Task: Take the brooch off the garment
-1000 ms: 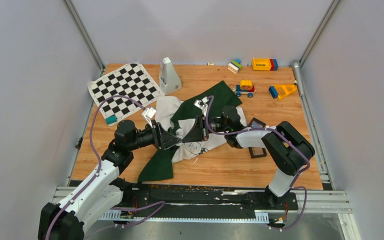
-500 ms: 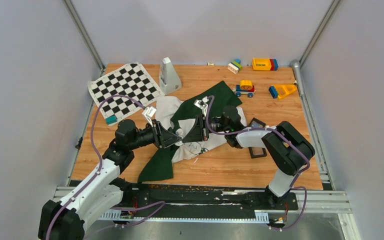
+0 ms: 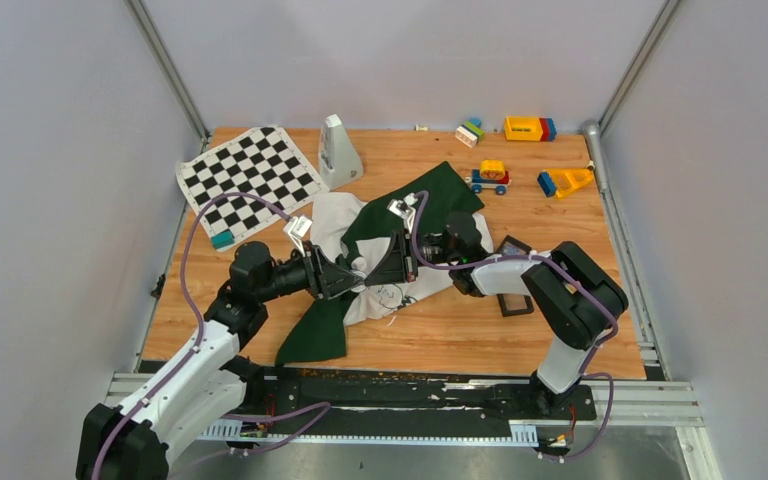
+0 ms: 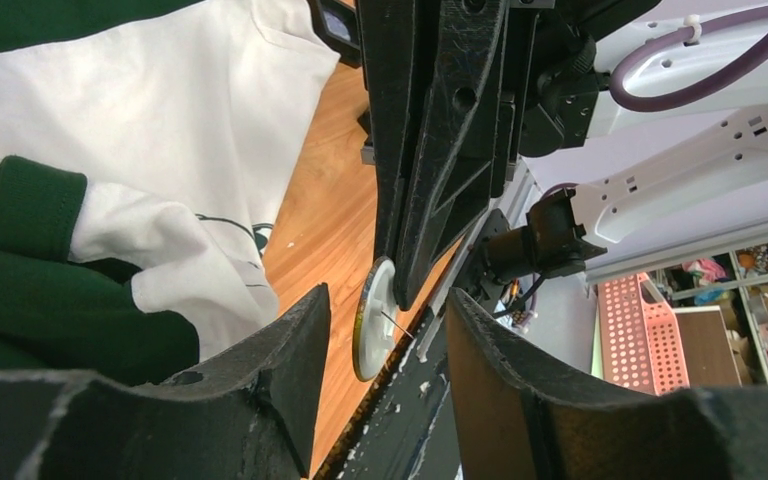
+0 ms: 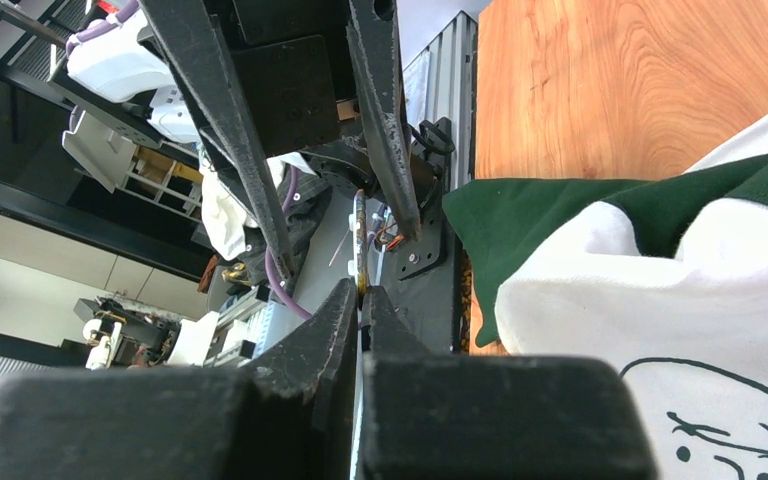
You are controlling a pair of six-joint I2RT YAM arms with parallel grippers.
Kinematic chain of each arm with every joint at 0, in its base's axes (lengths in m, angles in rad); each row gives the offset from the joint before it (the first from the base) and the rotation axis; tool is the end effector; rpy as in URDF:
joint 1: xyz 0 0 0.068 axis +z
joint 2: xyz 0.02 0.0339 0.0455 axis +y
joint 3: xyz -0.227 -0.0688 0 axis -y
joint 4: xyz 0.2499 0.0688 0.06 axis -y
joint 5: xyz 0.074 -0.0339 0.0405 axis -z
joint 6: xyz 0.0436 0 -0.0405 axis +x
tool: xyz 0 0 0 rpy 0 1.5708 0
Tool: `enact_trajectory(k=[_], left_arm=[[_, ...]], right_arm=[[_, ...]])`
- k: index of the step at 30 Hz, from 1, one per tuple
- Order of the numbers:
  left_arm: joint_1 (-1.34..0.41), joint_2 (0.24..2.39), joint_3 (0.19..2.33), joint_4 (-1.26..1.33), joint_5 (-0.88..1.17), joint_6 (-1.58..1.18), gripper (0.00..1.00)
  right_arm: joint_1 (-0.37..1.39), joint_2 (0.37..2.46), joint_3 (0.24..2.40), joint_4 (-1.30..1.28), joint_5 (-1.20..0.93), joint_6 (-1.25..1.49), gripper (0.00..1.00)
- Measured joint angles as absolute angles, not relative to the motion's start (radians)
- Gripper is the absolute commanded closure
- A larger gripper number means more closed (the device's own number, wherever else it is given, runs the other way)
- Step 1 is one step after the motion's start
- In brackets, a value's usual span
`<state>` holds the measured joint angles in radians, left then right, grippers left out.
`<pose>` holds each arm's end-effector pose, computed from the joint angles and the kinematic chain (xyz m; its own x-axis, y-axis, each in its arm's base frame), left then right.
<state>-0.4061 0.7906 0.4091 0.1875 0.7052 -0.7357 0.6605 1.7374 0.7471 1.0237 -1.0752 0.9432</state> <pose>0.1907 -0.1128 0.2168 -0.7253 -0.2444 -0.6436 0.5373 0.3835 -0.7512 0.2446 0.2386 0.1645 -0.7827 -0.1206 -0.6107 -0.6004 -0.1128 0.7917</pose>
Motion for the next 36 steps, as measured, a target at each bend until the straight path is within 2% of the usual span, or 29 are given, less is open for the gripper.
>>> enact_trajectory(k=[2,7,13,24,29,33,36], left_arm=[[-0.406,0.779,0.401,0.187,0.705,-0.736,0.45],[-0.406,0.76,0.387,0.186,0.706,-0.743,0.57],[-0.406,0.76,0.384,0.186,0.706,-0.747,0.61],[-0.406,0.761,0.384,0.188,0.706,-0.757,0.82],[-0.406,0.763,0.379,0.21,0.71,-0.764,0.82],[-0.406,0.773,0.376,0.223,0.713,-0.765,0.69],[-0.406,0.79,0.373,0.236,0.718,-0.769,0.68]], right_arm=[[0.661,1.744,0.747,1.034,-1.077,0.949,1.0],[0.661,1.753,0.747,1.042,-1.083,0.961,1.0],[0.661,1.753,0.747,1.06,-1.085,0.968,1.0],[0.66,1.753,0.747,1.068,-1.091,0.972,1.0],[0.658,1.755,0.747,1.07,-1.092,0.972,1.0],[0.657,1.761,0.747,1.075,-1.093,0.973,1.0],[0.658,1.761,0.747,1.075,-1.094,0.976,1.0]])
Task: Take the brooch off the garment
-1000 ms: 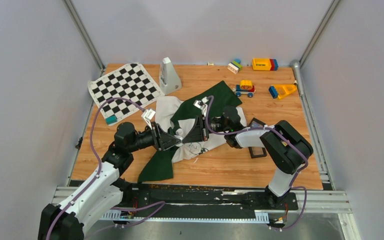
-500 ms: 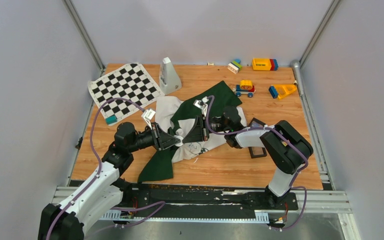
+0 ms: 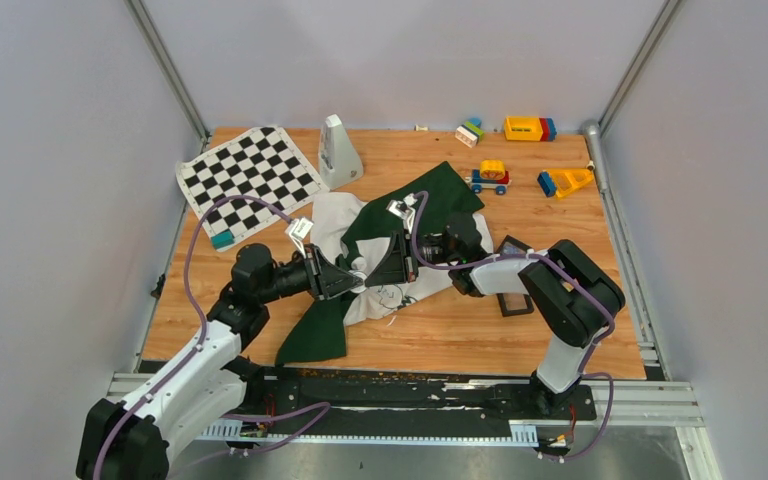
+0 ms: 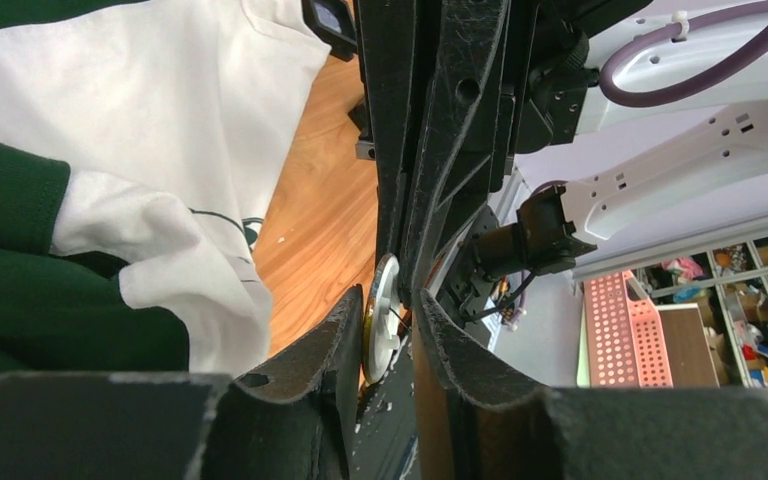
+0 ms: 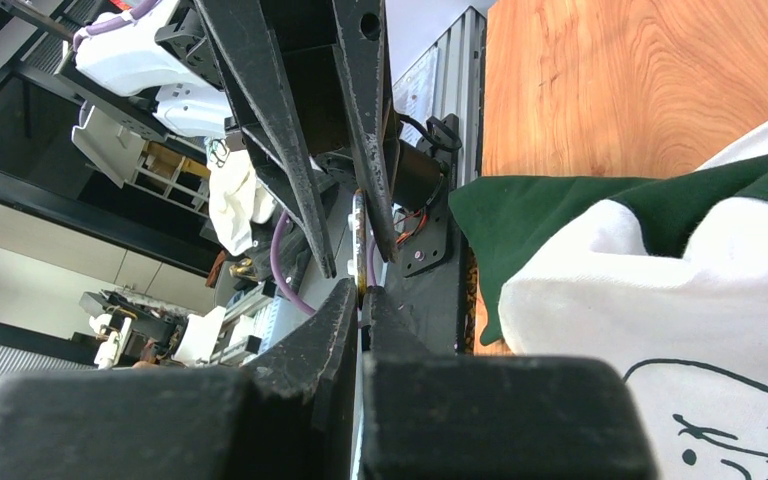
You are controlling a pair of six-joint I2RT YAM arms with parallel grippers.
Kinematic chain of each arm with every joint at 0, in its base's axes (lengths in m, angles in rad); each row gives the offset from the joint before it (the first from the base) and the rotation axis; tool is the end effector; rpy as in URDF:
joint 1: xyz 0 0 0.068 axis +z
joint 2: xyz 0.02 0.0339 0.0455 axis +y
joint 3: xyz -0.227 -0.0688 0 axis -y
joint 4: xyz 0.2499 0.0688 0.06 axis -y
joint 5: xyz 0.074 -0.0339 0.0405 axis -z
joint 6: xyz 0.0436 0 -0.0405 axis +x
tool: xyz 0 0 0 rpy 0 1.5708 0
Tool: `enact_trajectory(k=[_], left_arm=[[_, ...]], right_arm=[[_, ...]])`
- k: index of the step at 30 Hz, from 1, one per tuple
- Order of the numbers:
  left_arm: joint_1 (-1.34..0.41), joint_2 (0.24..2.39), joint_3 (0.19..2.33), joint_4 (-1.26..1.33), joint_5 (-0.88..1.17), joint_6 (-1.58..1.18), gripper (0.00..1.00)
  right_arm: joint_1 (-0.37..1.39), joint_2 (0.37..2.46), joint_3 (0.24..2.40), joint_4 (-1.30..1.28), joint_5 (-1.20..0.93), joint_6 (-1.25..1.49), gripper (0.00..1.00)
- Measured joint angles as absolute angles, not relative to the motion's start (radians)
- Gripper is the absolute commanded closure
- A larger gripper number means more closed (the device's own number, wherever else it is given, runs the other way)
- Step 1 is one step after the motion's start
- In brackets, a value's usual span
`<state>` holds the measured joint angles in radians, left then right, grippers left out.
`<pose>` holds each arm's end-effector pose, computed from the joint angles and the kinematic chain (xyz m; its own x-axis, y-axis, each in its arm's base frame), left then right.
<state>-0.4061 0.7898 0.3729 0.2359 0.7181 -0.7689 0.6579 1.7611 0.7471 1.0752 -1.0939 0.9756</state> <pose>0.1890 -0.1125 0.2092 -0.7391 -0.2522 -0.6246 0.5261 0.3629 -0.7691 0.2452 0.2384 0.1617 -0.7863 -0.1273 -0.6046 -0.5908 -0.1313 0.7960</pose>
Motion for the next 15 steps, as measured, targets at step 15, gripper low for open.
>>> enact_trajectory(k=[15], left_arm=[[-0.406,0.812,0.37,0.276,0.735,-0.782,0.79]], right_arm=[[0.658,1.762,0.747,1.076,-1.094,0.976,1.0]])
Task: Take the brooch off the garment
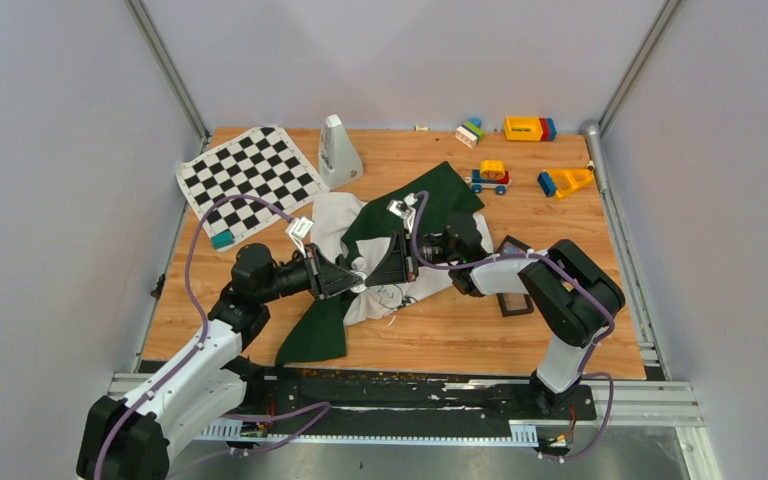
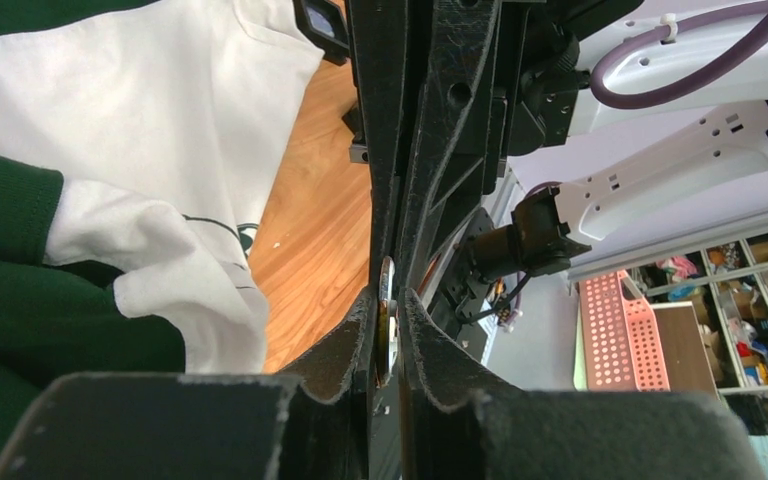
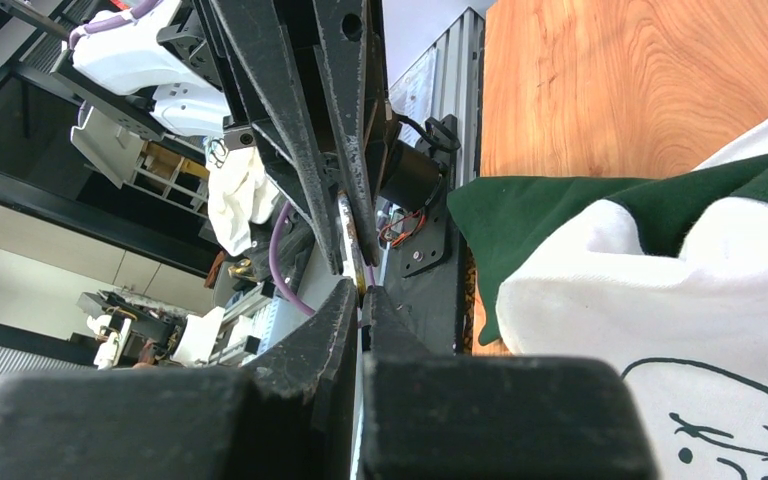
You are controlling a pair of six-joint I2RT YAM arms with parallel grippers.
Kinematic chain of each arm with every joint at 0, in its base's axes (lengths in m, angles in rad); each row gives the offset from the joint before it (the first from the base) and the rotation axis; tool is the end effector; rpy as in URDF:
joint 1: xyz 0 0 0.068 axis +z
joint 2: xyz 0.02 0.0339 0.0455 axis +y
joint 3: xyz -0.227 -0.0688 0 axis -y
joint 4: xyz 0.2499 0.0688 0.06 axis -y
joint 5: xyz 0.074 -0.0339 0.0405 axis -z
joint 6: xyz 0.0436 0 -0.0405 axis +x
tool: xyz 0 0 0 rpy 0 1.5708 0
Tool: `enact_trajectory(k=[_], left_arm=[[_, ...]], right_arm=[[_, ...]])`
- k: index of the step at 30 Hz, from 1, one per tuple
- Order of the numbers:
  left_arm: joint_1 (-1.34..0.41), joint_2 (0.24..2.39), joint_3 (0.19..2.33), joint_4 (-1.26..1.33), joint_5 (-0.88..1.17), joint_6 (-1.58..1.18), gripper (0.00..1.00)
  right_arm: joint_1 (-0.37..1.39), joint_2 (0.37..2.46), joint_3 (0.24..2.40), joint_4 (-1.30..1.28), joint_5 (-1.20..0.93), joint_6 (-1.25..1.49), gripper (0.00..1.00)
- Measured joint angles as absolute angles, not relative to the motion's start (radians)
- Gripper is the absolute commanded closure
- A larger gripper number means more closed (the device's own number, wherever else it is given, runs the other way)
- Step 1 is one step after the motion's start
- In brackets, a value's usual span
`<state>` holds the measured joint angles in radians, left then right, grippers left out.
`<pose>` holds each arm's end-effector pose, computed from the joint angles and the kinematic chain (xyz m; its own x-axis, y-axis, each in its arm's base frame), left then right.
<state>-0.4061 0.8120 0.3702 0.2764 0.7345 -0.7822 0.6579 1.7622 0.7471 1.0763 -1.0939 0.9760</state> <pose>0.1908 -0.1139 0.2081 -0.7420 -0.2504 -0.6219 0.5322 0.3442 -0.7735 0.2452 0.2384 0.1615 -0.7865 -0.1273 -0.6043 -0.5905 -0.1313 0.7963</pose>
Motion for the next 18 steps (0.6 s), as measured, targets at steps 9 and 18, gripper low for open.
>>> enact_trajectory(k=[9,18], left_arm=[[-0.406,0.831,0.353,0.327,0.732,-0.788,0.76],[-0.406,0.838,0.35,0.345,0.736,-0.798,0.96]], right_arm=[[0.658,1.766,0.747,1.083,-1.094,0.987,1.0],[0.657,1.767,0.747,1.083,-1.094,0.99,1.0]])
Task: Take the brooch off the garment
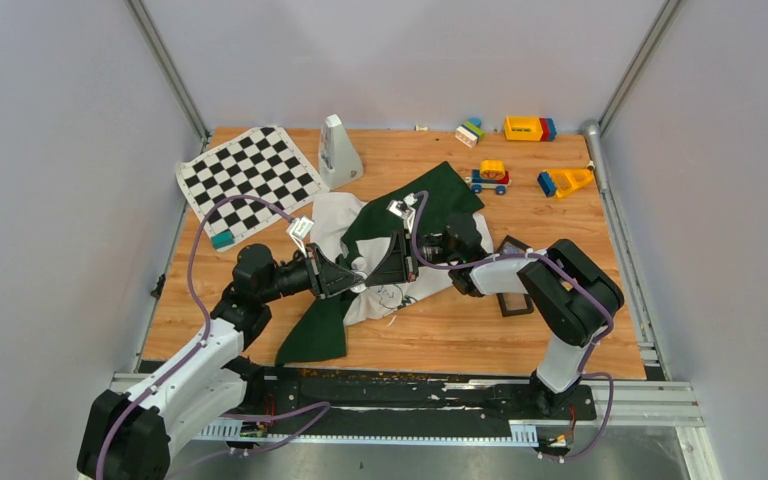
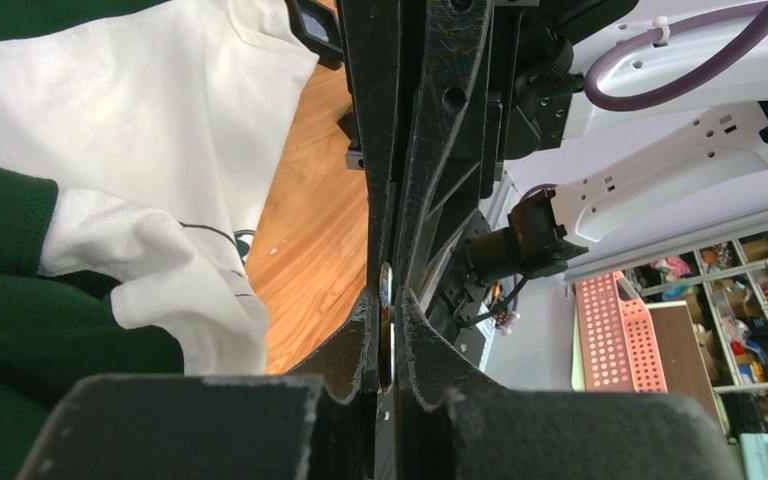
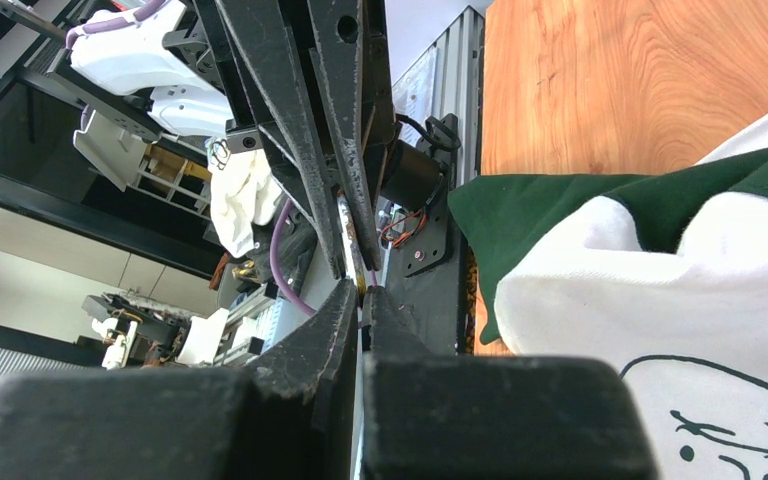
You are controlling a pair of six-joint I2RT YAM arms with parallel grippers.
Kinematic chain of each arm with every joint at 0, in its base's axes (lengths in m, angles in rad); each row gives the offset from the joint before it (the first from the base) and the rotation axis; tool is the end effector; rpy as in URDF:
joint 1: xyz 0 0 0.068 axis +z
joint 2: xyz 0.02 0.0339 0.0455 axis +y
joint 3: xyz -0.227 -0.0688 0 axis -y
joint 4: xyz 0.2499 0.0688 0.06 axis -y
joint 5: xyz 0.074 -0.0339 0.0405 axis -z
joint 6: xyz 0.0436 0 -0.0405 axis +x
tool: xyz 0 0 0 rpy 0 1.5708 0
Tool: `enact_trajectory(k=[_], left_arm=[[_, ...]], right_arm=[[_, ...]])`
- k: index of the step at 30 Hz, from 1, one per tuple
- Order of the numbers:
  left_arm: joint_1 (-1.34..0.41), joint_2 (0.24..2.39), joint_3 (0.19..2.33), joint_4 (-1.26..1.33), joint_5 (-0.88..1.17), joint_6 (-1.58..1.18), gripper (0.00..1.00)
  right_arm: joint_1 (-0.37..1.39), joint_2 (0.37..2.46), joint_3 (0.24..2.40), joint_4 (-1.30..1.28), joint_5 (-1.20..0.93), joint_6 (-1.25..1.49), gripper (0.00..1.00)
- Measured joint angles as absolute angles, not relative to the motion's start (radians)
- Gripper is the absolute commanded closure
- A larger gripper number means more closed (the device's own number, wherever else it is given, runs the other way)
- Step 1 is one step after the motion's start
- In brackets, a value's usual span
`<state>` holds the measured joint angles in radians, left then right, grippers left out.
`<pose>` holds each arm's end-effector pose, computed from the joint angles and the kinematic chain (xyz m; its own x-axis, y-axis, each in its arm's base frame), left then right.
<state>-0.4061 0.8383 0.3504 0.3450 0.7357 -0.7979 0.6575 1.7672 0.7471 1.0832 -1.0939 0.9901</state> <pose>0.1927 -0.1147 0.2030 -0.7379 -0.2604 -0.6227 0.5369 0.3326 -0.7753 0.2455 0.2385 0.1605 -0.7939 -0.1281 -0.5944 -0.5806 -0.1302 0.8037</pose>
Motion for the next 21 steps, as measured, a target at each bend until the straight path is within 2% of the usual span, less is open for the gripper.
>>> enact_trajectory(k=[8,14,19,21], left_arm=[[-0.406,0.813,0.35,0.316,0.728,-0.783,1.0],[-0.413,0.768,0.384,0.176,0.693,-0.72,1.0],[-0.418,0.757,0.415,0.098,0.679,-0.672,0.88],[-0.419,0.757,0.422,0.079,0.678,-0.659,0.87]], right_arm=[[0.658,1.768,0.747,1.083,-1.093,0.99,1.0],[0.662,1.78,0.747,1.094,-1.09,0.991,1.0],[0.667,1.78,0.747,1.098,-1.084,0.991,1.0],[0.667,1.78,0.747,1.098,-1.084,0.991,1.0]])
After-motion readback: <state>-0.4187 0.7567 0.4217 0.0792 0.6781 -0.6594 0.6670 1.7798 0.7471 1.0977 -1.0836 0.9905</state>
